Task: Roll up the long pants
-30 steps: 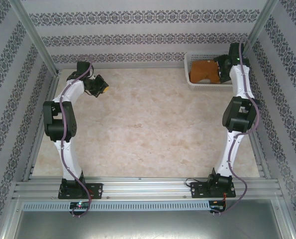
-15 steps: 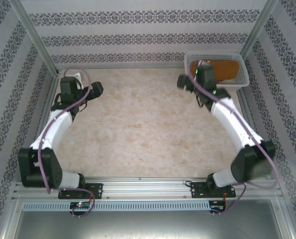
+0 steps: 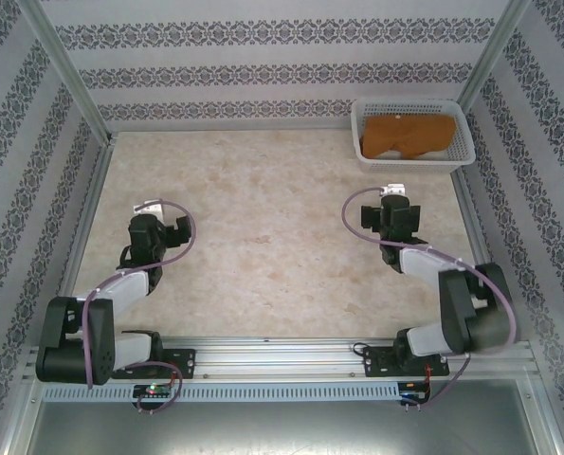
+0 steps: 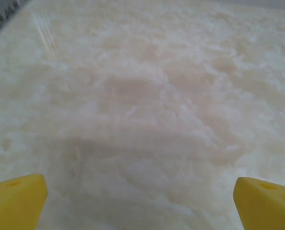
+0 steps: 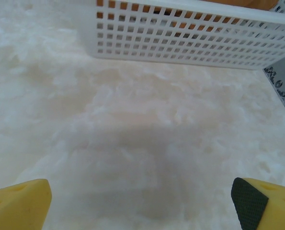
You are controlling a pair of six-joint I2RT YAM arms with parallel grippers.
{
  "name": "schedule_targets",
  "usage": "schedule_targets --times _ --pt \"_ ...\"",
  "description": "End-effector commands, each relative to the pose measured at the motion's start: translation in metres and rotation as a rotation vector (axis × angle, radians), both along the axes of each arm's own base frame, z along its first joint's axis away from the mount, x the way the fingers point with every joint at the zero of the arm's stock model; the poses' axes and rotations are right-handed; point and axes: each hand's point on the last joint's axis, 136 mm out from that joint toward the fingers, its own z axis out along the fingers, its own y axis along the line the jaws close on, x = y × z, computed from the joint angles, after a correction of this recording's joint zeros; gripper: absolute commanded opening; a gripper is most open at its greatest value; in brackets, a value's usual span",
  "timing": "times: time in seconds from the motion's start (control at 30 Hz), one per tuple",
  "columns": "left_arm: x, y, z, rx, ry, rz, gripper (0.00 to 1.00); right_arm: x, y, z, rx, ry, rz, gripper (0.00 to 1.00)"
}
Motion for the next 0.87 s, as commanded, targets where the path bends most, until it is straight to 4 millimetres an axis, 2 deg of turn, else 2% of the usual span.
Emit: schedule_targets --times 0.0,0.03,0.1,0.17,0.23,0.27,0.3,0.33,0.37,0.47,0.83 --pt "0.018 -0.004 0.010 0.063 -0.092 -0.046 1.00 0.022 0.000 0.016 0.026 -0.100 0.023 0.98" --pt "0.021 -0.010 0.011 0.047 -0.080 -0.072 1.00 0.019 0.000 0.014 0.034 -0.091 0.029 0.98" --pt "0.028 -0.005 0.005 0.069 -0.092 -0.053 1.00 0.012 0.000 0.019 0.042 -0.162 0.039 0.97" --pt "0.040 -0.007 -0.015 0.077 -0.103 -0.075 1.00 0.007 -0.001 0.018 0.065 -0.189 0.046 0.98" --pt "0.035 -0.010 -0.020 0.073 -0.050 -0.086 1.00 0.003 -0.006 0.018 0.090 -0.219 0.035 0.98" --pt "0.038 -0.008 -0.015 0.084 -0.113 -0.073 1.00 0.002 -0.011 0.012 0.114 -0.244 0.024 0.98" --pt "0.036 -0.007 -0.018 0.081 -0.103 -0.067 1.00 0.004 -0.012 0.017 0.109 -0.316 0.022 0.98" --pt "0.035 -0.006 -0.020 0.075 -0.056 -0.060 1.00 0.002 -0.012 0.015 0.101 -0.295 0.012 0.98" --pt "0.038 -0.006 -0.015 0.087 -0.097 -0.057 1.00 0.000 -0.012 0.011 0.104 -0.238 0.008 0.98" --pt "0.038 -0.007 -0.017 0.087 -0.085 -0.063 1.00 0.001 -0.011 0.016 0.083 -0.296 0.009 0.98" --pt "0.039 -0.012 -0.018 0.082 -0.066 -0.094 1.00 0.003 -0.005 0.012 0.125 -0.248 0.071 0.98"
